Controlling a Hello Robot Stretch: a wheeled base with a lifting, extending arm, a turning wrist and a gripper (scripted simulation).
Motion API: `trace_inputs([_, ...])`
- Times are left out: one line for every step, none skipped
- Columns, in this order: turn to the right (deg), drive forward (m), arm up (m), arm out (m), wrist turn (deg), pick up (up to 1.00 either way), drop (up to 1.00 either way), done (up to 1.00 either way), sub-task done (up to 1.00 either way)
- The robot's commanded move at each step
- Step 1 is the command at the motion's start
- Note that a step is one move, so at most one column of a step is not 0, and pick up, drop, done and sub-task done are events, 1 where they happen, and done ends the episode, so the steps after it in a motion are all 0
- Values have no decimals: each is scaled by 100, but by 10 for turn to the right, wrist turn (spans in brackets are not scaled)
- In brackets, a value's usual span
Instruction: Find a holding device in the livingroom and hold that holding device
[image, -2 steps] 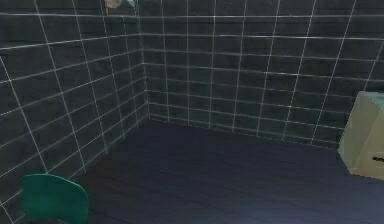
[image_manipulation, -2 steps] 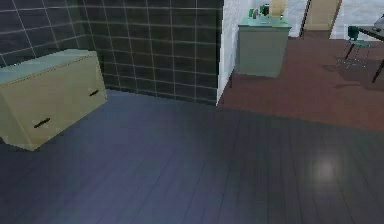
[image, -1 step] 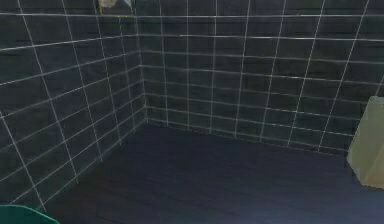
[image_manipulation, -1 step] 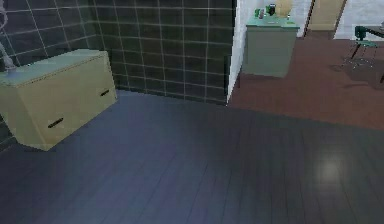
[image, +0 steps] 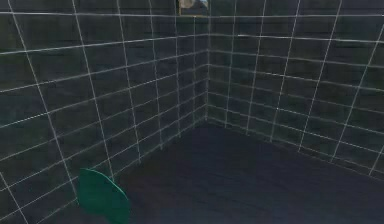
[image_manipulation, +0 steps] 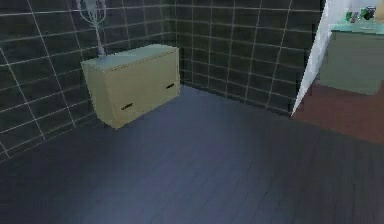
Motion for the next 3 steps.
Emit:
trace_inputs([0,65,0,0,0,0,0,0,0])
trace_inputs([-450,0,0,0,0,0,0,0,0])
trace_inputs([-30,0,0,0,0,0,0,0,0])
